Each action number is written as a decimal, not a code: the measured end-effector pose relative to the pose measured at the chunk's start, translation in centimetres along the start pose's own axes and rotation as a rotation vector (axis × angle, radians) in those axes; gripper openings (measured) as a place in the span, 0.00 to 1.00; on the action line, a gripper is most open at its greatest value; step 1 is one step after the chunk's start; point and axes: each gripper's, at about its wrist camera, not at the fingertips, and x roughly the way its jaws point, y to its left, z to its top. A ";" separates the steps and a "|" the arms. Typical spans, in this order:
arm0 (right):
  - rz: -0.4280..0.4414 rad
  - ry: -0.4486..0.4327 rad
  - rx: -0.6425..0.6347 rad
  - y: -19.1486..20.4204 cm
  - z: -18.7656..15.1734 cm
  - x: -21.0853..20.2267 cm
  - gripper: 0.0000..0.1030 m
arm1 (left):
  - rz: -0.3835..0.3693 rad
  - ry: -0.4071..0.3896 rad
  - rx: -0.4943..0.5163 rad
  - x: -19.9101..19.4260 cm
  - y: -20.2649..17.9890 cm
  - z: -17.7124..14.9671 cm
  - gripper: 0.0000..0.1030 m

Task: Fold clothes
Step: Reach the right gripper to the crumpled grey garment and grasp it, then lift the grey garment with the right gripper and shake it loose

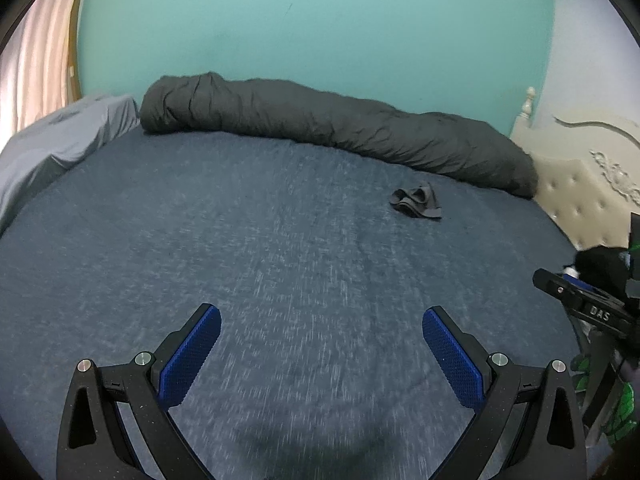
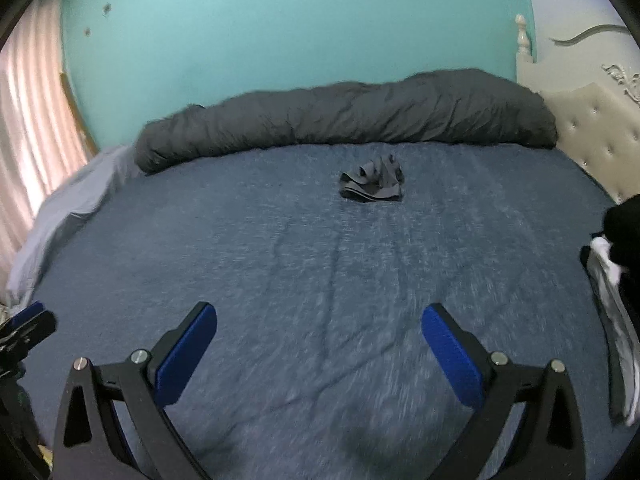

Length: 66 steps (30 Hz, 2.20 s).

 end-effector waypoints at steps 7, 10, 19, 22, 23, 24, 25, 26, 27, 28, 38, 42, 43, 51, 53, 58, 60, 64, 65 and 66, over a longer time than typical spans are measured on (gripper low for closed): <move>-0.043 0.022 0.081 -4.5 4.8 10.5 1.00 | 0.025 0.022 -0.042 8.6 0.1 2.7 1.00; -0.033 0.044 0.088 -6.0 6.6 14.7 1.00 | 0.029 0.038 -0.069 12.2 0.3 3.8 1.00; -0.098 0.072 -0.003 -6.9 11.1 24.9 0.90 | 0.003 0.082 -0.097 19.6 0.0 3.9 1.00; -0.118 0.072 -0.013 -7.2 12.6 27.8 0.89 | 0.000 0.099 -0.088 20.9 0.6 3.0 1.00; -0.121 0.072 -0.008 -7.4 13.1 28.7 0.89 | 0.000 0.105 -0.088 21.3 0.8 2.8 1.00; -0.126 0.073 0.000 -7.6 13.6 29.5 0.88 | 0.000 0.109 -0.089 21.7 1.1 2.6 1.00; -0.138 0.072 0.007 -8.0 14.1 30.3 0.88 | 0.001 0.113 -0.090 21.9 1.4 2.4 1.00; -0.148 0.073 0.012 -8.4 14.6 31.2 0.88 | 0.002 0.116 -0.091 22.1 1.6 2.3 1.00; -0.155 0.077 0.017 -8.6 15.0 31.8 0.88 | 0.003 0.117 -0.091 22.3 1.8 2.2 1.00; -0.157 0.078 0.031 -9.0 15.5 32.5 0.86 | 0.003 0.118 -0.091 22.4 2.0 2.1 1.00; -0.117 0.134 0.096 -10.0 17.3 37.0 0.07 | -0.026 0.104 -0.088 22.0 2.6 2.5 1.00; -0.081 0.047 0.072 -9.7 17.2 34.2 0.01 | -0.032 0.104 -0.080 21.4 2.5 2.2 1.00; -0.074 0.035 0.056 -9.4 17.0 33.4 0.01 | -0.033 0.107 -0.083 21.1 2.6 2.1 1.00; 0.014 -0.035 -0.046 -5.1 16.2 22.2 0.01 | -0.024 0.101 -0.069 15.3 3.0 0.9 1.00; 0.036 -0.050 -0.087 -3.5 16.0 18.1 0.01 | -0.024 0.093 -0.061 13.0 3.1 0.5 1.00; 0.098 -0.093 -0.123 -0.4 14.7 8.3 0.01 | -0.040 0.072 -0.066 7.4 3.2 -0.3 1.00; 0.114 -0.096 -0.138 0.8 14.1 5.1 0.01 | -0.051 0.063 -0.062 5.1 3.1 -0.6 1.00; 0.154 -0.091 -0.155 3.4 12.4 -1.6 0.01 | -0.072 0.047 -0.057 0.8 3.1 -1.6 1.00; 0.173 -0.085 -0.148 4.1 11.9 -3.2 0.01 | -0.077 0.044 -0.056 -0.1 3.1 -1.9 1.00; 0.192 -0.078 -0.145 4.7 11.4 -4.6 0.01 | -0.081 0.041 -0.056 -1.0 3.2 -2.2 1.00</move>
